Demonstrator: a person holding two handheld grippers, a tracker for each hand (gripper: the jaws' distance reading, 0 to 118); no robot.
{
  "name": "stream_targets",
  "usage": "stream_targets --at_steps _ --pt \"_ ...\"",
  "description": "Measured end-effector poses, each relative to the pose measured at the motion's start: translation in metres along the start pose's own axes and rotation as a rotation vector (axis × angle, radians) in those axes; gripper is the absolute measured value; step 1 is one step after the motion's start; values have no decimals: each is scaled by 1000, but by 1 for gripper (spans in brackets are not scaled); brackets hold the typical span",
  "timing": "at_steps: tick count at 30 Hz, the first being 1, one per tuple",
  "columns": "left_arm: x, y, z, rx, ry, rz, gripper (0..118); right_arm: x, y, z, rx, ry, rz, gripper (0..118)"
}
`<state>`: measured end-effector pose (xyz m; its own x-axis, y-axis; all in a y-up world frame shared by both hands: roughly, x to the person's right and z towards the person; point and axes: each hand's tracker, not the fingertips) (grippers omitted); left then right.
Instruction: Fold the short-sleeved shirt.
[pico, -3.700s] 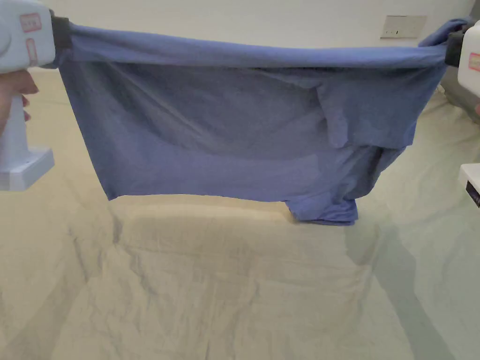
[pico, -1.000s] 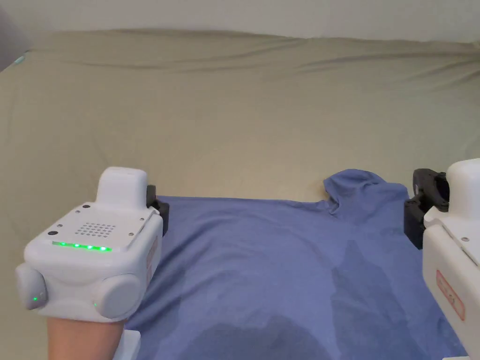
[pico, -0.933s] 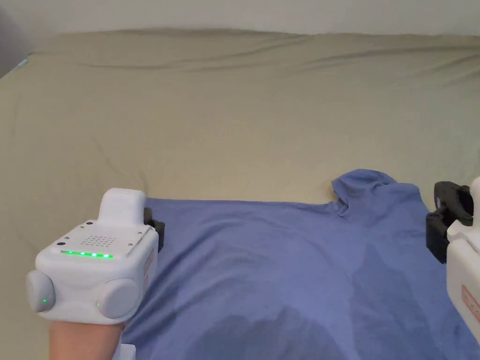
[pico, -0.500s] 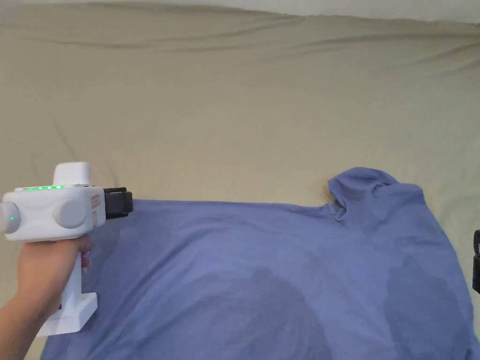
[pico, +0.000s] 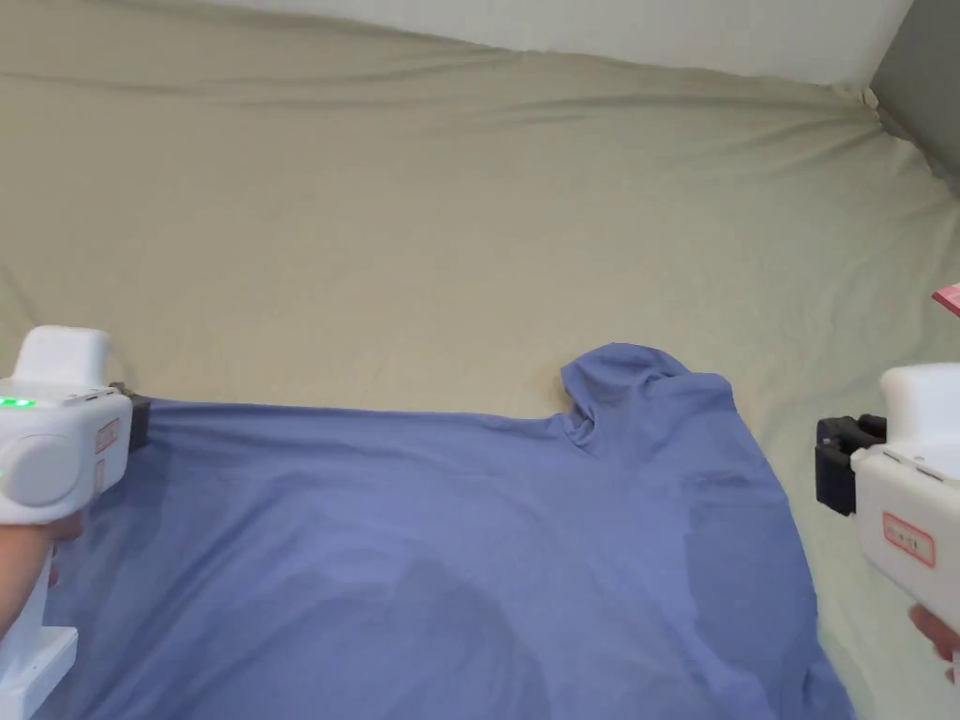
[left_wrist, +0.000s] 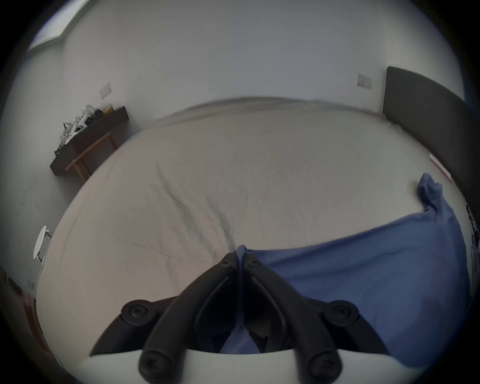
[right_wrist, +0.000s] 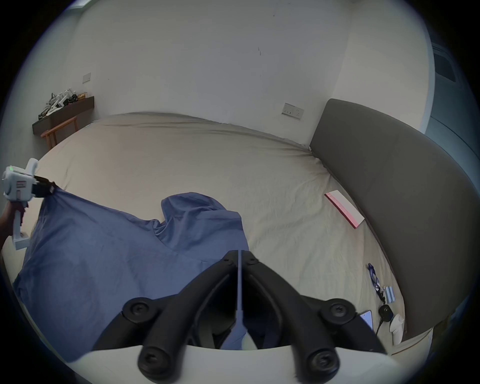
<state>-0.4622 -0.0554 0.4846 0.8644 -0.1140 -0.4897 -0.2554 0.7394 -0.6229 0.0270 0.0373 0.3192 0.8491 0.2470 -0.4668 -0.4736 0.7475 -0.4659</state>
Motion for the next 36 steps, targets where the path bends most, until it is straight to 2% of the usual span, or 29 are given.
stream_targets --at_steps 1,3,4,6,9,13,15,17,18,19,20,21,22,26,31,36 --pt "0 1 14 29 -6 -3 0 5 3 -10 -19 6 1 28" --pt "-2 6 39 78 -9 -17 0 14 8 -32 -109 63 -17 74" --pt "-2 7 54 108 -13 -33 0 18 10 -50 -178 108 -27 79" --pt "2 9 76 130 0 -41 0 24 6 -83 -229 123 -58 80" --pt "6 11 101 178 -4 -47 0 29 -5 -137 -319 46 -33 89" --pt "8 6 114 183 -4 -51 0 35 -19 -179 -385 33 -42 89" --pt "9 3 114 173 -7 -50 0 34 -24 -190 -432 46 -64 85" --pt "10 -1 115 170 4 -58 0 32 -21 -182 -403 53 -86 82" --pt "11 -3 115 166 13 -64 0 29 -19 -177 -389 102 -83 72" --pt "11 -5 113 161 15 -66 0 25 -18 -172 -378 191 -95 44" --pt "11 -6 113 157 13 -62 0 18 -18 -169 -379 228 -75 2" --pt "11 -7 113 149 11 -56 0 13 -18 -168 -386 101 32 3" --pt "11 -9 114 145 10 -52 0 9 -18 -167 -375 101 69 3" --pt "7 -10 126 153 18 -48 0 23 -12 -128 -263 62 -42 3" --pt "-3 1 159 216 43 -35 0 36 6 -45 -54 18 5 3" --pt "-15 24 217 360 63 21 0 48 27 49 169 -43 -27 3"
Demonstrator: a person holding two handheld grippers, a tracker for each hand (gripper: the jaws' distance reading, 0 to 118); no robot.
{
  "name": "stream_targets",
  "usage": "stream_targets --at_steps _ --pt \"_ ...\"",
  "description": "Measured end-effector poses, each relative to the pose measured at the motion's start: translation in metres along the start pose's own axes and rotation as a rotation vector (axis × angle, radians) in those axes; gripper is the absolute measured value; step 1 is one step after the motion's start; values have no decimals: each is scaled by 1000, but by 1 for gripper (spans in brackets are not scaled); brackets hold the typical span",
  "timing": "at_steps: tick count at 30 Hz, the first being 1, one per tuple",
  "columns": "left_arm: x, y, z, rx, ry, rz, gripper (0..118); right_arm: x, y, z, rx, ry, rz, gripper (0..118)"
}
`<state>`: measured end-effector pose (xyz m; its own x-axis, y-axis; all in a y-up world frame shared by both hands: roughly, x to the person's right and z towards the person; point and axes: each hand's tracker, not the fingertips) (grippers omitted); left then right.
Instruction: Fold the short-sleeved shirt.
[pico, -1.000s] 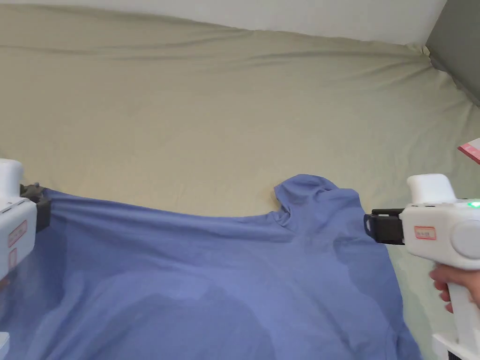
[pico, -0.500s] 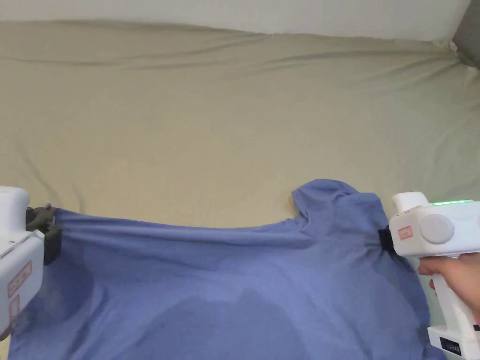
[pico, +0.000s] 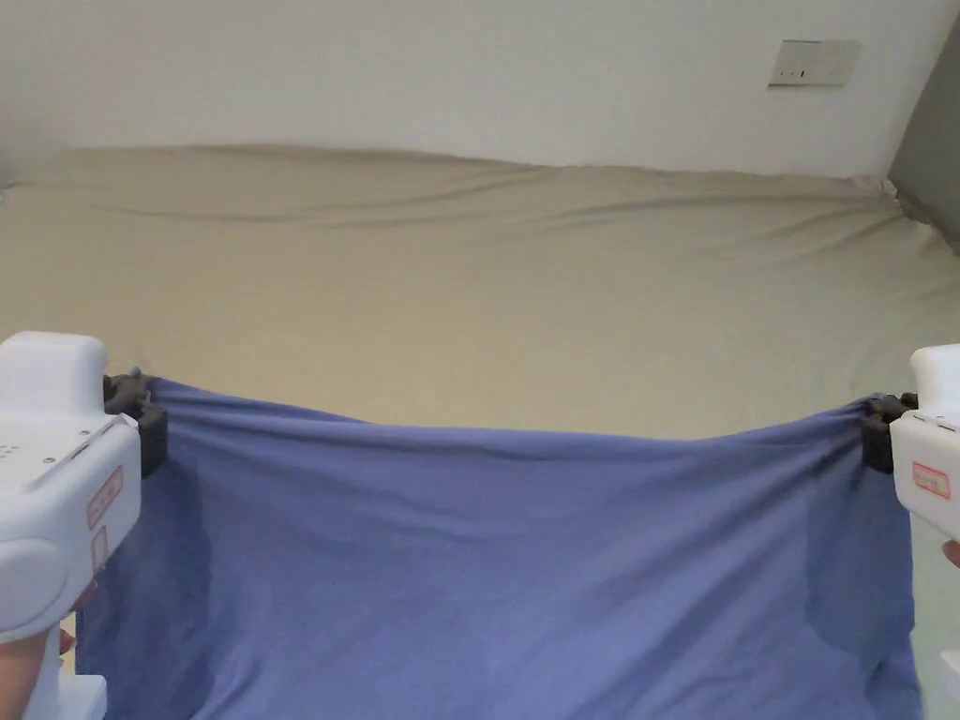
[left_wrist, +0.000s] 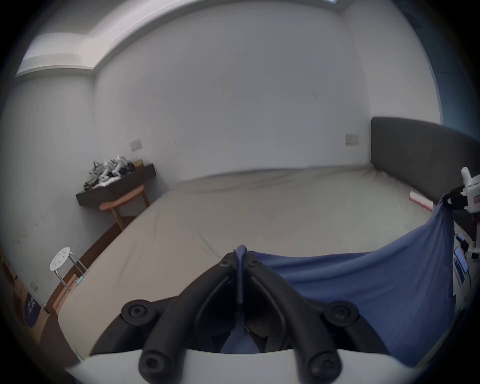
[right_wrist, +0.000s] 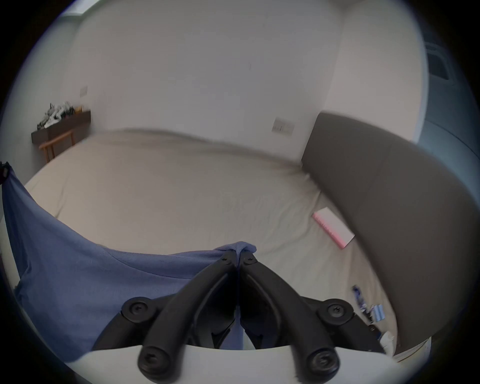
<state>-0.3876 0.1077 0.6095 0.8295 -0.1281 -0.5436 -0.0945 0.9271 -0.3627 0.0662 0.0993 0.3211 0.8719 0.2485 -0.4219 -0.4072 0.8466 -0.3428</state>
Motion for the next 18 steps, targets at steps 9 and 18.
stream_targets --at_steps 9,18 --pt "-35 80 94 271 62 29 0 11 57 148 388 -128 33 3" --pt "-53 142 165 457 98 10 0 36 111 229 568 -167 3 3"
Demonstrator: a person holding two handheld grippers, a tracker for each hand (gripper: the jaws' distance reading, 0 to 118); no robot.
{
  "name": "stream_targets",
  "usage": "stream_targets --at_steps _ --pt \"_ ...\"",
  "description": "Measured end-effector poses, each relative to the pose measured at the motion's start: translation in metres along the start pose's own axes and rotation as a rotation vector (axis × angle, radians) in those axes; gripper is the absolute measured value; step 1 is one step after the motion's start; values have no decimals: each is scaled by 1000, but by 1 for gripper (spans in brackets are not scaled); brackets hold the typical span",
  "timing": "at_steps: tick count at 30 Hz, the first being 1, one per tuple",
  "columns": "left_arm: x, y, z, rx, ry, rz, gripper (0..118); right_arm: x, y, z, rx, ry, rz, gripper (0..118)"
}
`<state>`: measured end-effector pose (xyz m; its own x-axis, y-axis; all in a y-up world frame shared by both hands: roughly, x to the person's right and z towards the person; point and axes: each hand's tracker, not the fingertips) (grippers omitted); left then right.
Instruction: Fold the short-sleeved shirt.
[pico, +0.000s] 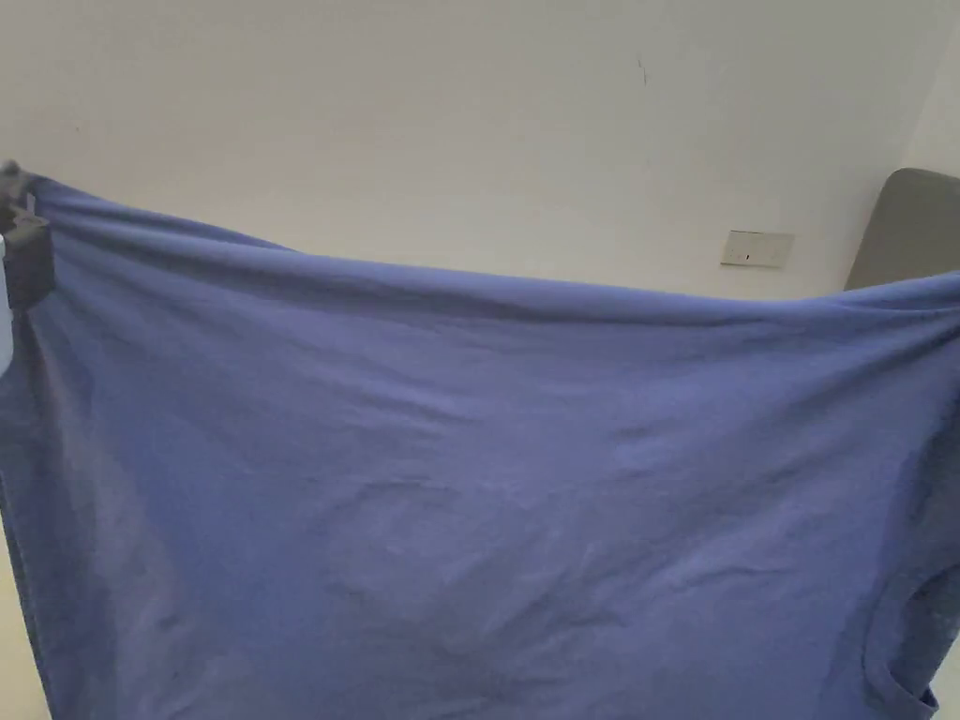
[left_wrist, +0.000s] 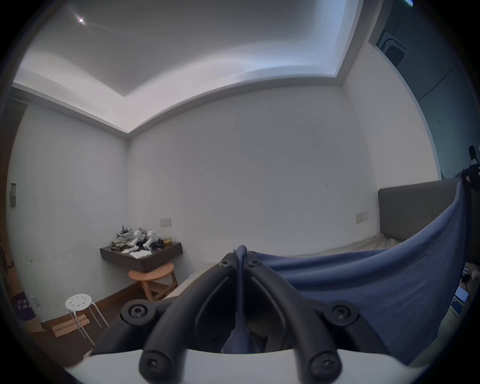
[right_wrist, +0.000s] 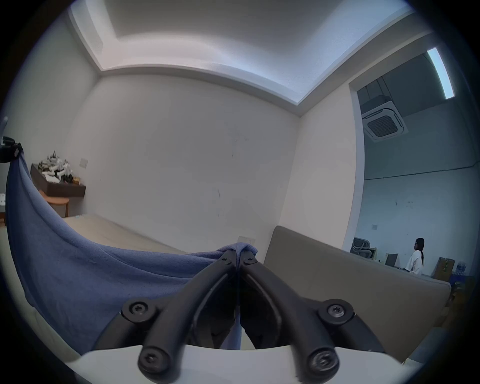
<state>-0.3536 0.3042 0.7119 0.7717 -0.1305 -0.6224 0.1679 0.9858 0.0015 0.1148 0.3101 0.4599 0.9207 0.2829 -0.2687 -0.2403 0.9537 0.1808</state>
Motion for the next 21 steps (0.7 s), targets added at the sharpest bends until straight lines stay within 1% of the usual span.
stream_targets --at_steps 3,8,10,13,16,21 --pt "-6 23 -5 24 5 28 0 7 25 -7 13 -6 10 3" --pt "-4 58 -29 30 -1 49 0 6 60 -30 44 -28 103 3" --pt "-4 70 -43 29 -2 49 0 9 74 -45 44 -24 99 3" --pt "-3 83 -69 12 13 40 0 16 91 -66 35 -21 65 3" --pt "-3 96 -89 -25 -10 51 0 15 104 -84 61 -58 91 3" --pt "3 114 -140 -26 29 11 0 10 125 -128 60 -63 100 3"
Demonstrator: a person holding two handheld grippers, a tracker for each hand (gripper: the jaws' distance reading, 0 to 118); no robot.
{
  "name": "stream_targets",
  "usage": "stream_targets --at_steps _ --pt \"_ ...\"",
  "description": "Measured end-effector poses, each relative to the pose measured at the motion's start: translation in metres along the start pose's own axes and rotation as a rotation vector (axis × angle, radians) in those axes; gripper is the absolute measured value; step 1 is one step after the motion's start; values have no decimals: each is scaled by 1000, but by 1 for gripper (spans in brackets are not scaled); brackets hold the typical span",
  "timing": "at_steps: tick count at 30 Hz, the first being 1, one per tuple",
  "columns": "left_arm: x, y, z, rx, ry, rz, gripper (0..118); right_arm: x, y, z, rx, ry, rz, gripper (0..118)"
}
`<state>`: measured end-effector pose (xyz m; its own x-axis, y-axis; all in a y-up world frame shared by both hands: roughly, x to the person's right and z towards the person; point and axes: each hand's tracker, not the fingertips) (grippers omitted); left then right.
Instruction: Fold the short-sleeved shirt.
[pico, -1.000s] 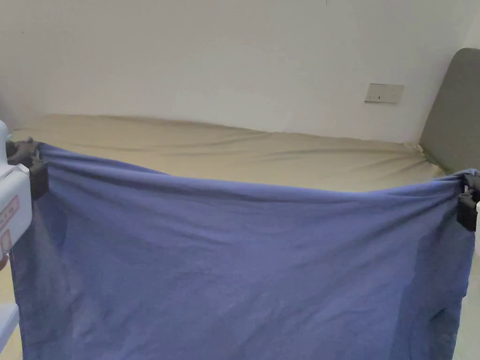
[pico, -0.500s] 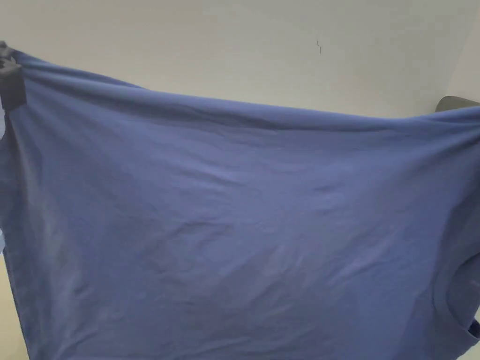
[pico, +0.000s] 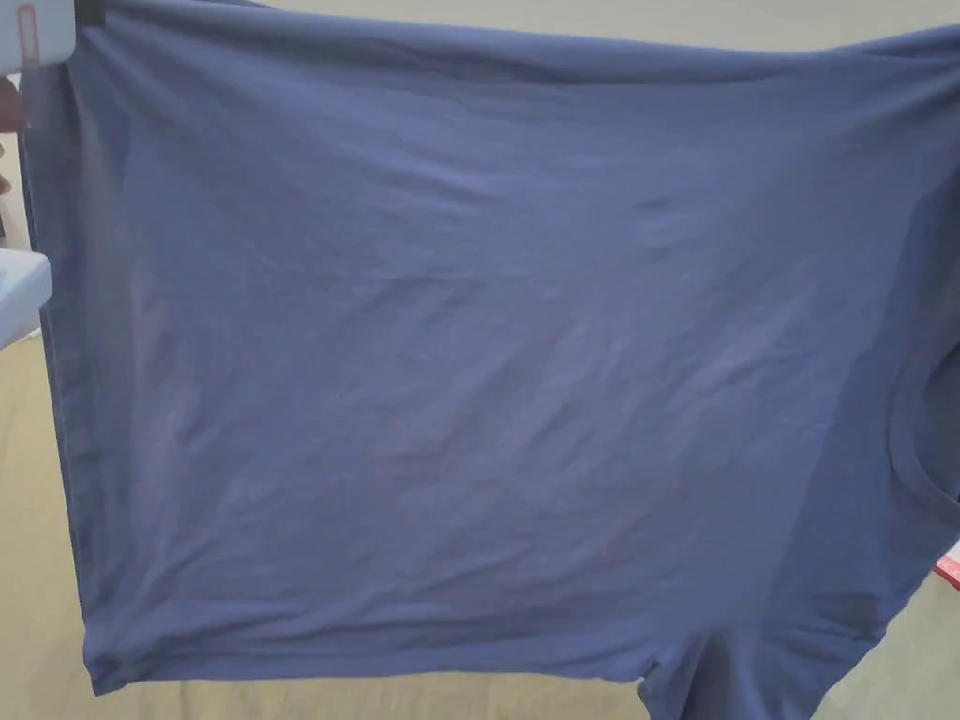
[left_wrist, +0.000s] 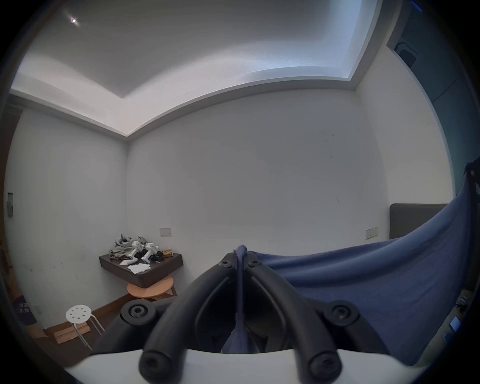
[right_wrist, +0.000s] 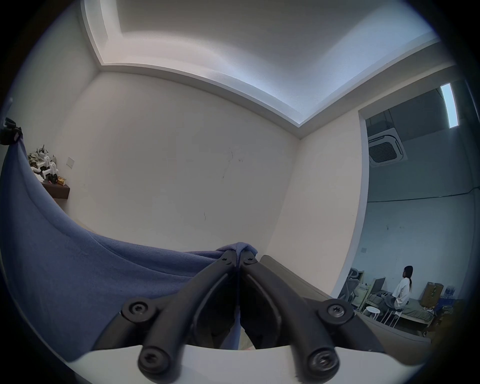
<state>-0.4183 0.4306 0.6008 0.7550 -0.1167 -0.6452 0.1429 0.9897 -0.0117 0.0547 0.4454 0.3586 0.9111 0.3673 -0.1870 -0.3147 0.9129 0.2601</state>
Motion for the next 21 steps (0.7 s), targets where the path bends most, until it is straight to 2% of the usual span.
stream_targets --at_steps 5,11,14,17,21 --pt "7 12 -45 -30 -13 14 0 -6 9 -50 -25 -16 -15 3" --pt "18 12 -100 -64 16 -7 0 -21 6 -103 -23 -33 40 3" --pt "27 11 -120 -95 13 87 0 -33 -1 -121 -28 -48 38 3" --pt "36 8 -138 -102 4 92 0 -40 -14 -140 -52 -66 29 3" --pt "47 -6 -164 -140 10 111 0 -48 -36 -158 -95 -40 -2 3"
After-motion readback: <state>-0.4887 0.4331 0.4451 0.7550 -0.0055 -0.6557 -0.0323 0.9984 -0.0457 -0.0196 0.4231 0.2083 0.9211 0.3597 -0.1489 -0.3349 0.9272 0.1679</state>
